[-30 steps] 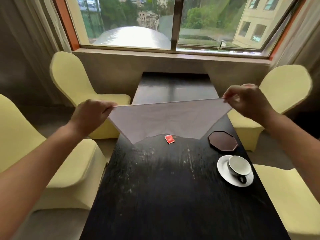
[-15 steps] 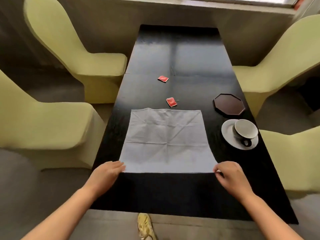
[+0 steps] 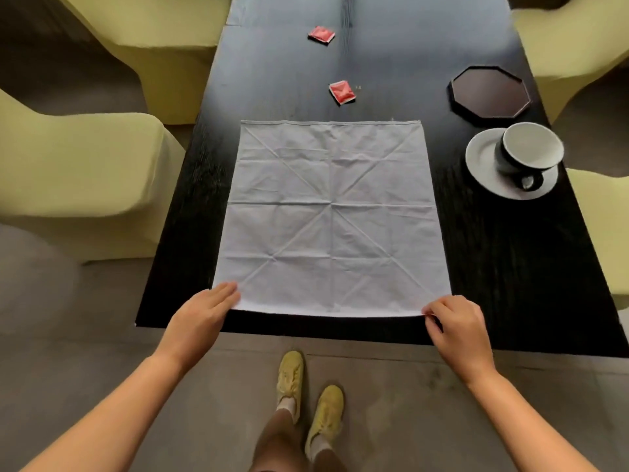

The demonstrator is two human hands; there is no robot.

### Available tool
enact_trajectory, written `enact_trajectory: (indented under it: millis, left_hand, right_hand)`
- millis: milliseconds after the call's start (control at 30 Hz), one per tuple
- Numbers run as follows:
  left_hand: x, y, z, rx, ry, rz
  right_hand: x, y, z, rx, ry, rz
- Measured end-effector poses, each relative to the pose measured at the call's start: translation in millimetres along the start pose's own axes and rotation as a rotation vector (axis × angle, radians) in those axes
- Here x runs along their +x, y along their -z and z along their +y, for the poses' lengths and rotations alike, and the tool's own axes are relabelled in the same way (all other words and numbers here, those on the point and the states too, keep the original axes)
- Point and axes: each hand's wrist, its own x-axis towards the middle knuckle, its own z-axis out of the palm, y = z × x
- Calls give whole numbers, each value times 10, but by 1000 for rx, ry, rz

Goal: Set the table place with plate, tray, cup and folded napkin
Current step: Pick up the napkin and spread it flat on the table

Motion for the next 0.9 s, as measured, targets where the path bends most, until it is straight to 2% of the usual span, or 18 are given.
enact_trajectory:
  millis: [267, 433, 533, 667, 733, 833, 900]
  left_hand:
    - [-303, -181, -5, -8, 10, 28]
    - [-379, -195, 95, -57, 87, -2]
    - [-367, -136, 221, -68, 166, -48]
    - [-165, -134, 633, -167, 310, -6]
    - [76, -188, 944, -175, 277, -25]
    - [476, -341, 1303, -115, 191, -80]
    - [656, -448, 1372, -76, 164, -139]
  right_hand:
    - [-233, -117, 68, 9, 40, 85]
    - [-417, -147, 110, 17, 62, 129]
    - [-443, -149, 65, 38, 10, 151]
    - [-284, -190, -274, 74, -98, 278]
    - [-122, -258, -616, 89, -89, 227]
    - [120, -436, -1034, 22, -79, -31]
    - [228, -592, -1078, -45, -101, -152]
